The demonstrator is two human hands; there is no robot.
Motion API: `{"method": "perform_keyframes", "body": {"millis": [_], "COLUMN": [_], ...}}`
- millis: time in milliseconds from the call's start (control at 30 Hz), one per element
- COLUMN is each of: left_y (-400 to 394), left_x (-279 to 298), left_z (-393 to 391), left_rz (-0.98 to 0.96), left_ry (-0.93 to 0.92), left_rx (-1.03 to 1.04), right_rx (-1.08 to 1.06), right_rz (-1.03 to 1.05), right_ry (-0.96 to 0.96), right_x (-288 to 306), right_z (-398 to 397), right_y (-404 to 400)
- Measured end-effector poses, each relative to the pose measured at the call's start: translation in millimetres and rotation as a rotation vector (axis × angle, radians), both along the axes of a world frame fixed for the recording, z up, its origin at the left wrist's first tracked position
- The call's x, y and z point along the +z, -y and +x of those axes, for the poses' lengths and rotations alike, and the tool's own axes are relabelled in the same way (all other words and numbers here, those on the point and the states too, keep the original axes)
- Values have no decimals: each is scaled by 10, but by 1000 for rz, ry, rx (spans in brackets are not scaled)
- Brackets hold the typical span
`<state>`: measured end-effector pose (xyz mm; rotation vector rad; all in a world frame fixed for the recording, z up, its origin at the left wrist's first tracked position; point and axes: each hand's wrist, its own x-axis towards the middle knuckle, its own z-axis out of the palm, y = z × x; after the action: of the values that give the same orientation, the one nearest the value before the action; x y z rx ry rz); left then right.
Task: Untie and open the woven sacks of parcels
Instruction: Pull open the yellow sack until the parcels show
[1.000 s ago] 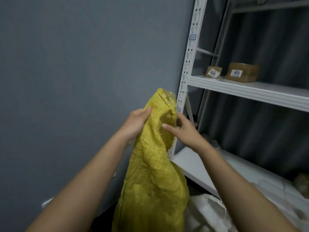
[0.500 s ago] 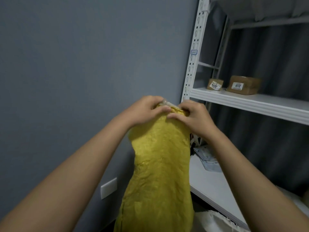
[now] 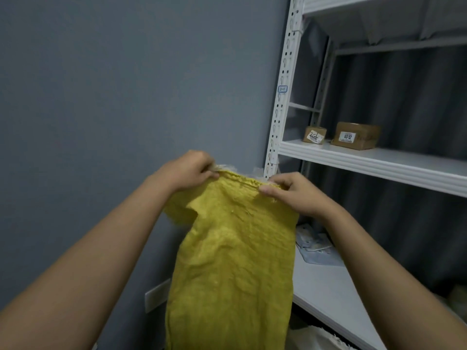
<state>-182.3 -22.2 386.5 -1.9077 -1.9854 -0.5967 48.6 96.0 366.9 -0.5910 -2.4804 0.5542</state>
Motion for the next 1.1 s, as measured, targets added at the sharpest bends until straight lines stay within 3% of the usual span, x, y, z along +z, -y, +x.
{"method": "perform_keyframes", "body": {"millis": [133,233,333,500,567,733,800,867,967,1000,1033,1100], "left_y": [-16,58,82,60,70,118,112,84,57,47,41,40], "left_x": [-101,-166,-245,-300,-273,-199,-198,-212,-224,-226,-221,-201], "left_z": [40,79,98,114,144,291,321,315,350,369,389,393], "left_rz": [-77,-129,-317,31,39,-360,-320,-181,-21,32,70,52], "left_ry": [108,352,406,290,330,409,425,416,301,231,158,159], "left_rx": [-54,-105,-61,-260,-280,-126,-172,-257,-292,-271,-227,-175], "right_rx": [-18,47,-24,-88,-49,-57,-49,-34,48,66,66,-17], "right_rz": [459,511,599,308,444,874,970,826,233,171,180,494], "right_ry": [-9,38,50,-181,-230,-151,-131,-113,-40,19,67,44], "right_x": [-151,-304,-440,-417,-410,-349,-352,-336,-245,-239,-254,-312], "right_z": [119,117,127,25,20,90,118,115,41,15,-17,-55], "right_y": [-94,-57,-58,-18,-28,25,41,77,140,135,140,126]}}
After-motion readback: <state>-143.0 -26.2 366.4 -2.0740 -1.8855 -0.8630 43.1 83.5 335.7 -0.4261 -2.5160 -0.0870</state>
